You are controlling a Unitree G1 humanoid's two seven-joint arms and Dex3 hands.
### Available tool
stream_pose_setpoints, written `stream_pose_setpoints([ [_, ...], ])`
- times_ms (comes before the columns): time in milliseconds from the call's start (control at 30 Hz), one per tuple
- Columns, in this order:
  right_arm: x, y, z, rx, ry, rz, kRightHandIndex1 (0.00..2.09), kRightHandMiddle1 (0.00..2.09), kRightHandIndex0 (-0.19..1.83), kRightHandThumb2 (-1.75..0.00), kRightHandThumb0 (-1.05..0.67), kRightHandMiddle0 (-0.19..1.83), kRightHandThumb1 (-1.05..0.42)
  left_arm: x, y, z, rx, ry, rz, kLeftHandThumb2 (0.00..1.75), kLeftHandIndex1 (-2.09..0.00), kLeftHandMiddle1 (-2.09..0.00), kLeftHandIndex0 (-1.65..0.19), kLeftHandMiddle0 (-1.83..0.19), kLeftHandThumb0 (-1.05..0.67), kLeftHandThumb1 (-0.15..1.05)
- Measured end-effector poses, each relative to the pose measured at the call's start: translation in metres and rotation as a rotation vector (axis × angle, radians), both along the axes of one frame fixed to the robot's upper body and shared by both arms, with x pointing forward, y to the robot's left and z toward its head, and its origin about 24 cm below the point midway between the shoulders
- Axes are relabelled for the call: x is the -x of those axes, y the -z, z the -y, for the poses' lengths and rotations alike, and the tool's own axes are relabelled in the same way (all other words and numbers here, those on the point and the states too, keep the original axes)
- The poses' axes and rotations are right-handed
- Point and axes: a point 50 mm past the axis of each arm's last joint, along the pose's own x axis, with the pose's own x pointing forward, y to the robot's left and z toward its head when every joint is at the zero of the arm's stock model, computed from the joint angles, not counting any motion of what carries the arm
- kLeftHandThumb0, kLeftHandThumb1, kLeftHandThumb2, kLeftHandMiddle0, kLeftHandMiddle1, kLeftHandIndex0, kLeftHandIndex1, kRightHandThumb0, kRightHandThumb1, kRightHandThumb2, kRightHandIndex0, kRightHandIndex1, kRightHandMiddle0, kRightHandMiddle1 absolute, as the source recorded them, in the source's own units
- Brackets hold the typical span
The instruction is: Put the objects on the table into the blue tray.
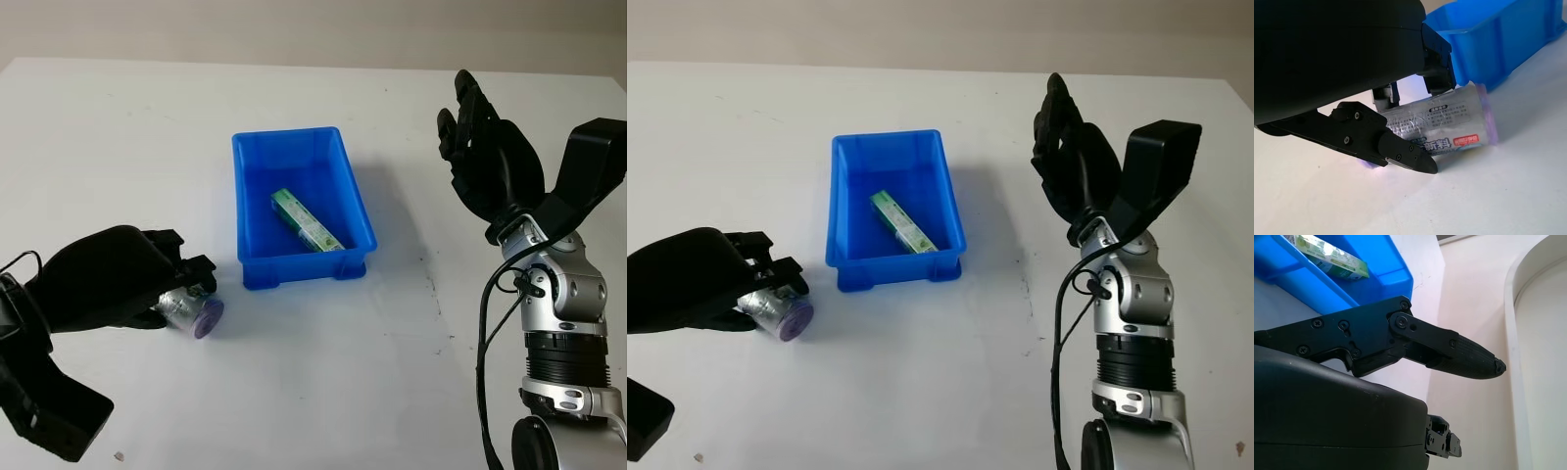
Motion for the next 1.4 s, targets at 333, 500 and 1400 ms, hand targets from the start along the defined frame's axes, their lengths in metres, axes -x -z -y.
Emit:
stream_pose_setpoints([
  [333,0.000,0.000,0.001,-0.006,0.005,0.001,0.00,0.00,-0.19,-0.72,-0.73,-0.19,-1.05,-0.005,0.001,-0.006,0.111,-0.091,-0.095,0.05,-1.37,-1.94,-0.26,-0.16,-0.17,0.99],
  [500,0.000,-0.001,0.002,-0.012,0.005,0.003,0.00,0.00,-0.19,-0.71,-0.73,-0.19,-1.05,-0.008,-0.005,-0.005,0.163,-0.075,-0.083,0.06,-1.37,-1.61,-0.26,-0.22,-0.19,1.00],
  [1400,-0.004,0.000,-0.004,0.008,-0.013,-0.005,0.00,0.00,-0.19,-0.72,-0.72,-0.19,-1.05,-0.063,-0.145,0.008,0.173,-0.103,0.431,0.06,-1.00,-1.44,-0.55,-0.58,-0.22,0.89],
])
